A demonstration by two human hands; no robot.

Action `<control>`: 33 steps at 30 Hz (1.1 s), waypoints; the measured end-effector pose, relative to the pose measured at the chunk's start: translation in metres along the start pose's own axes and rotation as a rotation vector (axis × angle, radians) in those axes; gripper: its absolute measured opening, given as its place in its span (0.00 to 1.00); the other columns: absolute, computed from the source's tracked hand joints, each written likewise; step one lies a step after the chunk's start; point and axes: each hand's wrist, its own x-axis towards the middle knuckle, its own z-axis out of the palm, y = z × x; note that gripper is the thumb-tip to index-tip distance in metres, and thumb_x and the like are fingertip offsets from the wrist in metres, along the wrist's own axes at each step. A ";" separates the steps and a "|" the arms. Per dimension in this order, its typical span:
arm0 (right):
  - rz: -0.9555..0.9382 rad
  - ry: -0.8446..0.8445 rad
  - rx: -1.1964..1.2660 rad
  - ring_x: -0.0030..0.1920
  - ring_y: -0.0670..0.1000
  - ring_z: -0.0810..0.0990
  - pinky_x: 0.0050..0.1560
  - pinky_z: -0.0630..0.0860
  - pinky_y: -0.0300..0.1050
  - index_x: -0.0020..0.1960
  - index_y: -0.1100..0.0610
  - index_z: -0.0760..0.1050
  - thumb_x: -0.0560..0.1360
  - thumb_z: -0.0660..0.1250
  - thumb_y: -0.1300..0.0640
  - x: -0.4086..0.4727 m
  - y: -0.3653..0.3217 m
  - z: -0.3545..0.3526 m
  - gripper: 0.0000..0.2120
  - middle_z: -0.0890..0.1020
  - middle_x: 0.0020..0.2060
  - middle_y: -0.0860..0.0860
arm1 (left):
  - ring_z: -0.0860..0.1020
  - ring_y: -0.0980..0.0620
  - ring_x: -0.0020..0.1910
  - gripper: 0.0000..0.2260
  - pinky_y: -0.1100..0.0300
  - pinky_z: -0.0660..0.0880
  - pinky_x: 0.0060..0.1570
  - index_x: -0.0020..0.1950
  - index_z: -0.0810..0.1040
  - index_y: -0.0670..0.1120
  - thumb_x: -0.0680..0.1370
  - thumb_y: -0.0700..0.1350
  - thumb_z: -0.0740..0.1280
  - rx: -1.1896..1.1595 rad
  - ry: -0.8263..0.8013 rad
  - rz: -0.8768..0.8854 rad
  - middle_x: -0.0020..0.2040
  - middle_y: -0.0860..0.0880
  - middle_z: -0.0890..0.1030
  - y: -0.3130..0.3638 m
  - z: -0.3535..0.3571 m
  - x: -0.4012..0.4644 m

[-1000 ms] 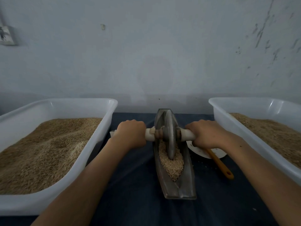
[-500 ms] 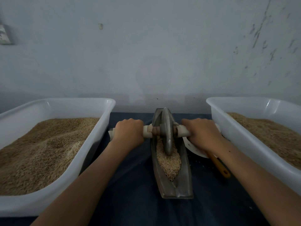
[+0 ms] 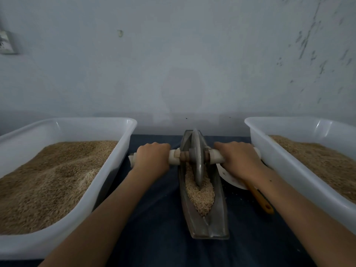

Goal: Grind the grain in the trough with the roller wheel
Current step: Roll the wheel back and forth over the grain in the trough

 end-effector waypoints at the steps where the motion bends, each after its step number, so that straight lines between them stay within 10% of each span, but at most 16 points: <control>1: 0.013 0.027 -0.009 0.46 0.54 0.78 0.37 0.63 0.46 0.49 0.49 0.67 0.76 0.62 0.56 0.001 0.000 0.003 0.05 0.79 0.44 0.49 | 0.77 0.49 0.46 0.07 0.57 0.68 0.41 0.52 0.72 0.48 0.77 0.49 0.64 -0.004 0.044 -0.002 0.48 0.49 0.79 0.001 0.001 -0.001; 13: -0.051 -0.297 0.045 0.41 0.47 0.74 0.32 0.62 0.41 0.47 0.44 0.69 0.72 0.67 0.55 0.005 0.003 -0.019 0.09 0.73 0.38 0.44 | 0.75 0.51 0.44 0.12 0.57 0.73 0.46 0.54 0.74 0.46 0.74 0.49 0.68 -0.014 -0.283 -0.004 0.41 0.51 0.73 -0.002 -0.010 0.002; 25: -0.002 0.052 -0.028 0.48 0.54 0.79 0.42 0.69 0.48 0.53 0.50 0.70 0.76 0.63 0.56 0.003 -0.002 0.004 0.07 0.80 0.46 0.49 | 0.77 0.48 0.47 0.07 0.57 0.68 0.41 0.52 0.73 0.48 0.76 0.48 0.65 -0.034 0.022 -0.029 0.48 0.49 0.78 0.000 0.004 -0.001; 33: -0.034 -0.191 0.004 0.43 0.50 0.77 0.39 0.67 0.44 0.46 0.45 0.69 0.74 0.65 0.55 0.005 0.000 -0.014 0.07 0.79 0.44 0.47 | 0.75 0.52 0.41 0.09 0.58 0.72 0.43 0.51 0.76 0.47 0.74 0.49 0.67 -0.031 -0.178 -0.004 0.40 0.51 0.75 -0.003 -0.004 0.001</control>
